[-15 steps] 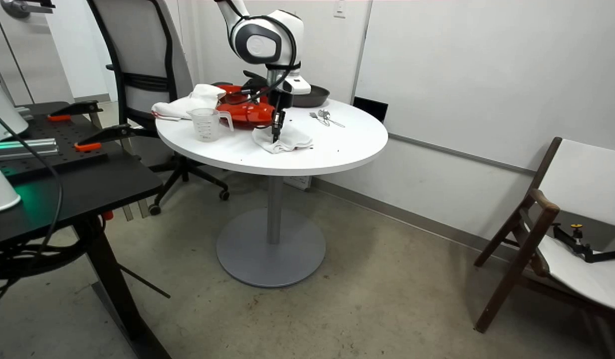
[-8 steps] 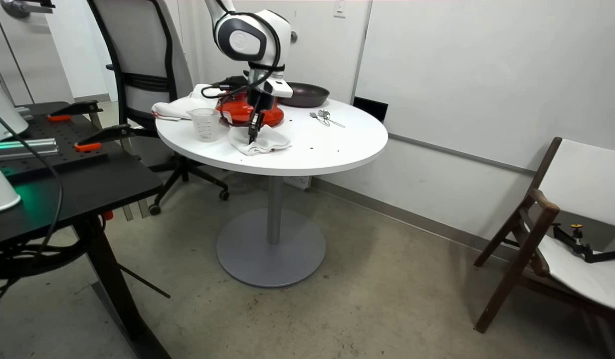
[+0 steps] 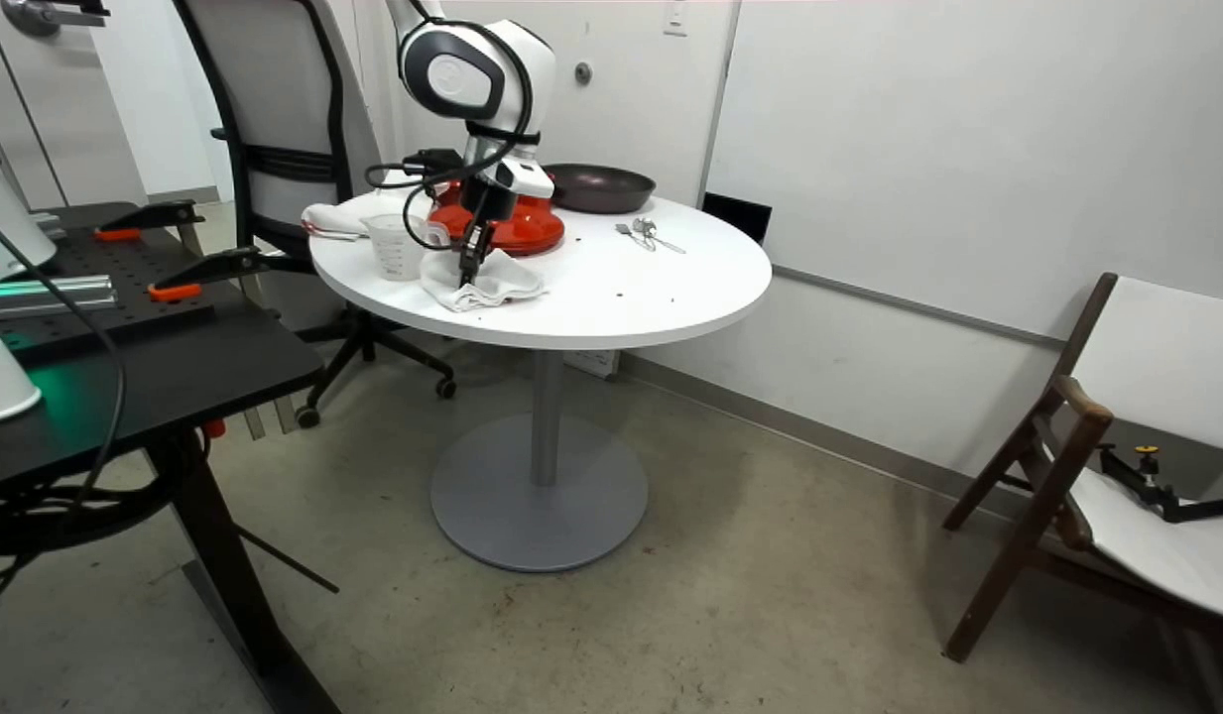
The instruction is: Use the towel on the right to wipe the countertop
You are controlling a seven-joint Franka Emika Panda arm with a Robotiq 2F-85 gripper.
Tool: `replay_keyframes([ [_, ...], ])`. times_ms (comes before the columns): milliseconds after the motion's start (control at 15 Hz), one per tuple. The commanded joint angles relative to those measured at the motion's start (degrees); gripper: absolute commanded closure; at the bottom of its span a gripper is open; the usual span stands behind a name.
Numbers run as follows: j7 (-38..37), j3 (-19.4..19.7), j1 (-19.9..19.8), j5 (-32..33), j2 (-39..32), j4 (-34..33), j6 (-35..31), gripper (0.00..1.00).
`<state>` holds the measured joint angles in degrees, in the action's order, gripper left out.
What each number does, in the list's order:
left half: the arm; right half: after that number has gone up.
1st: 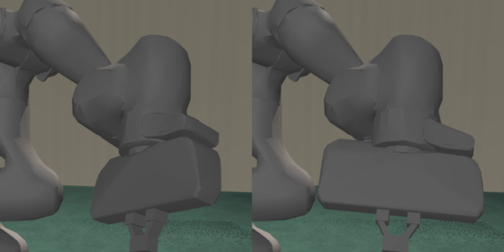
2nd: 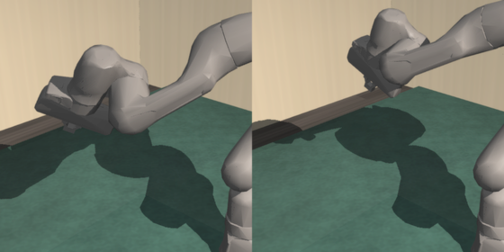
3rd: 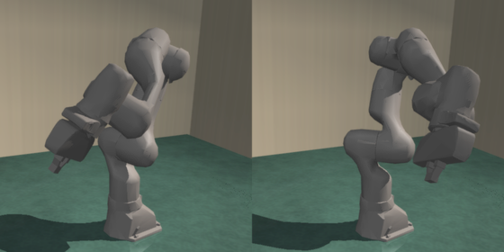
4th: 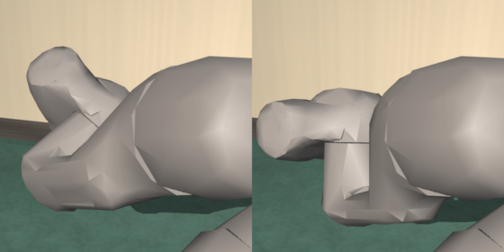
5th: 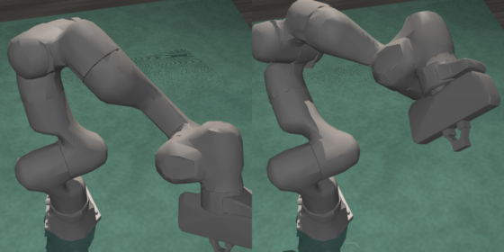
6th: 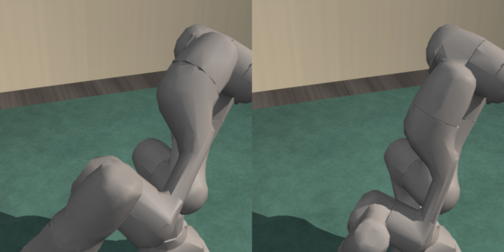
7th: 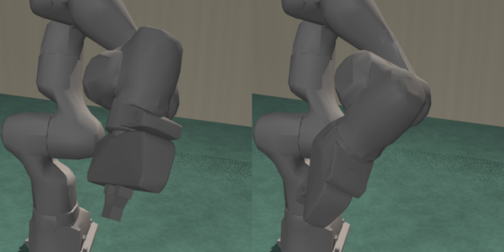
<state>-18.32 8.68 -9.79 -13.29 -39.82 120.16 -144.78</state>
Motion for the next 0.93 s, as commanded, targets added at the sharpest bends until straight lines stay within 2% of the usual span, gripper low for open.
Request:
replay_keyframes([
  [0, 0.88, 0.6, 0.52, 0.41, 0.9, 1.9, 1.15, 0.99],
  [867, 0.36, 1.79, 0.33, 0.48, 1.04, 1.38, 1.81, 0.99],
])
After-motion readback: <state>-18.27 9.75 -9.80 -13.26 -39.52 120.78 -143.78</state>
